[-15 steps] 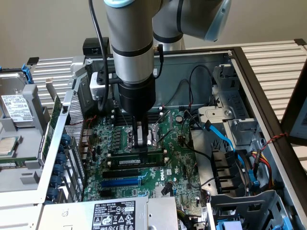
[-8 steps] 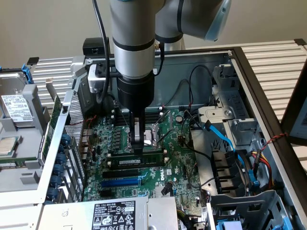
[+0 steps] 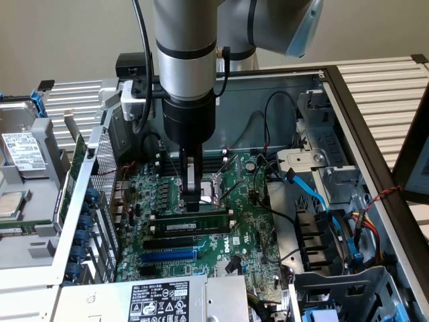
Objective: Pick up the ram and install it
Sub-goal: 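Press down the ram until it locks into place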
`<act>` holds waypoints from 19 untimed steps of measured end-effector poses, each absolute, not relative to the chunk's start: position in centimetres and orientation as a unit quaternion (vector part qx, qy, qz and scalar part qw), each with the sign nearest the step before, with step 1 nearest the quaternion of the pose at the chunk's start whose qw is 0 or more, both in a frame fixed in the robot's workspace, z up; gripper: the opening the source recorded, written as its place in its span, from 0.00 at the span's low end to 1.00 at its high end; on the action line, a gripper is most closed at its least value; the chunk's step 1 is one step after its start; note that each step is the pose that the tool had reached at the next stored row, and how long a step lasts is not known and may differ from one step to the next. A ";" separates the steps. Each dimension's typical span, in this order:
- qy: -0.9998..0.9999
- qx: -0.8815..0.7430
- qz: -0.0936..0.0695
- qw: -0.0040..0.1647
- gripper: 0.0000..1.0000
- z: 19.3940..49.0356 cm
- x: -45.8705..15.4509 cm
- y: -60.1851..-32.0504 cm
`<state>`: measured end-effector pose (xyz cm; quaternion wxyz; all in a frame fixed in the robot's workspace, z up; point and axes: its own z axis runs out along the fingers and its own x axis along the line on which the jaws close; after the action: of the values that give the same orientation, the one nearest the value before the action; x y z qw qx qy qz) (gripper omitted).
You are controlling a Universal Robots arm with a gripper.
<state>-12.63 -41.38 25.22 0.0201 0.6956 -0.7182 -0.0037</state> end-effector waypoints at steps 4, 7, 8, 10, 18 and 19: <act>-0.718 0.696 -0.006 0.023 0.20 25.3 -12.6 -41.4; -0.718 0.696 -0.007 0.024 0.20 25.4 -12.6 -41.4; -0.718 0.696 -0.008 0.024 0.20 25.5 -12.6 -41.4; -0.718 0.696 -0.008 0.025 0.20 25.6 -12.6 -41.4; -0.718 0.695 0.005 0.013 0.10 25.3 -12.9 -41.3; -0.718 0.695 0.009 0.017 0.10 24.9 -13.2 -40.8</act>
<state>-13.22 -40.78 24.88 0.0168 0.6953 -0.7184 0.0094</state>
